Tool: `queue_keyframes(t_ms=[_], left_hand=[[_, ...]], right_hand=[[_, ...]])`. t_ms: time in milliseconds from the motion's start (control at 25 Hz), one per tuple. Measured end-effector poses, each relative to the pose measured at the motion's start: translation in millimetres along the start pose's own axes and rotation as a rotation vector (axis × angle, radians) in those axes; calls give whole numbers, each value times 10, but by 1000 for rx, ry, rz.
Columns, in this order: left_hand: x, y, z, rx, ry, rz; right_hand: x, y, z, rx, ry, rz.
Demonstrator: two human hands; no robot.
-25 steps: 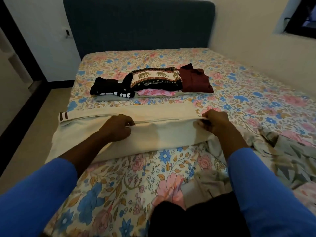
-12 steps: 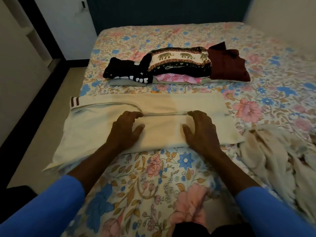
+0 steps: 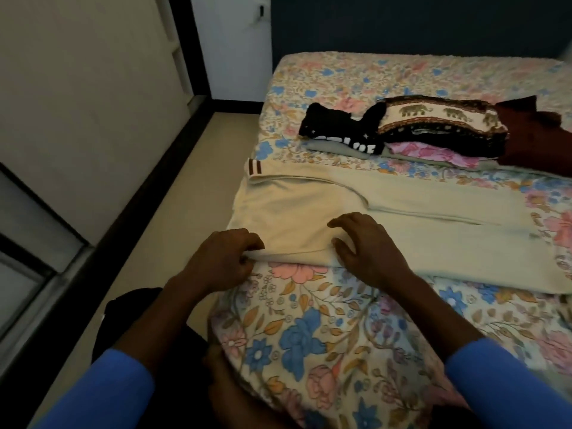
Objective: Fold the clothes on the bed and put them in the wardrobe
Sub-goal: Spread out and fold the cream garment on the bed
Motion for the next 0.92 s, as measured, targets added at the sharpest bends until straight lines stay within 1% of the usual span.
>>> queue_keyframes(t_ms=[80, 120, 160, 240, 320, 360, 400, 440, 480, 520, 560, 600, 720, 760, 800, 880, 920], left_hand=[[159, 13, -87, 38, -9, -56], [232, 26, -129, 47, -69, -98], [338, 33, -144, 40, -171, -145], [528, 59, -130, -31, -435, -260], [707, 72, -19, -116, -756, -443], [754, 71, 57, -138, -905, -564], [769, 77, 126, -140, -1003, -676], [767, 100, 183, -151, -1050, -737], [773, 141, 232, -182, -1050, -746], [783, 182, 261, -221, -1039, -727], [770, 203, 245, -263, -1014, -696], [761, 224, 221, -303, -992, -673], [755, 274, 144, -415, -953, -645], [742, 283, 143, -416, -891, -628], [719, 288, 153, -380, -792, -618], [675, 280, 213, -271, -541, -644], [630, 262, 215, -257, -397, -667]], right_hand=[[90, 135, 204, 21, -68, 32], [100, 172, 291, -5, -102, 50], [109, 184, 370, -53, -116, 72], [118, 141, 414, -177, -105, 103], [104, 70, 377, -272, -87, 144], [85, 50, 336, -314, -63, 213], [51, 51, 283, -353, -45, 315], [-6, 55, 231, -358, -44, 436], [-69, 80, 192, -324, -75, 537], [-117, 122, 155, -270, -124, 584], [-169, 170, 99, -240, -148, 582], [-213, 215, 15, -260, -145, 567], [-274, 302, -221, -514, -22, 591], [-272, 313, -221, -544, -17, 603], [-249, 321, -167, -502, -59, 607], [-247, 292, 72, -307, -204, 582], [-252, 272, 186, -247, -248, 555]])
Point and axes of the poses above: each hand's wrist, its own y-axis towards the middle knuckle, its own z-axis out of the palm, x = y × z, the point moved 3 cm from there along y, towards the middle knuckle, and after that the axes turned 6 degrees about y, right-handed, at the moved point
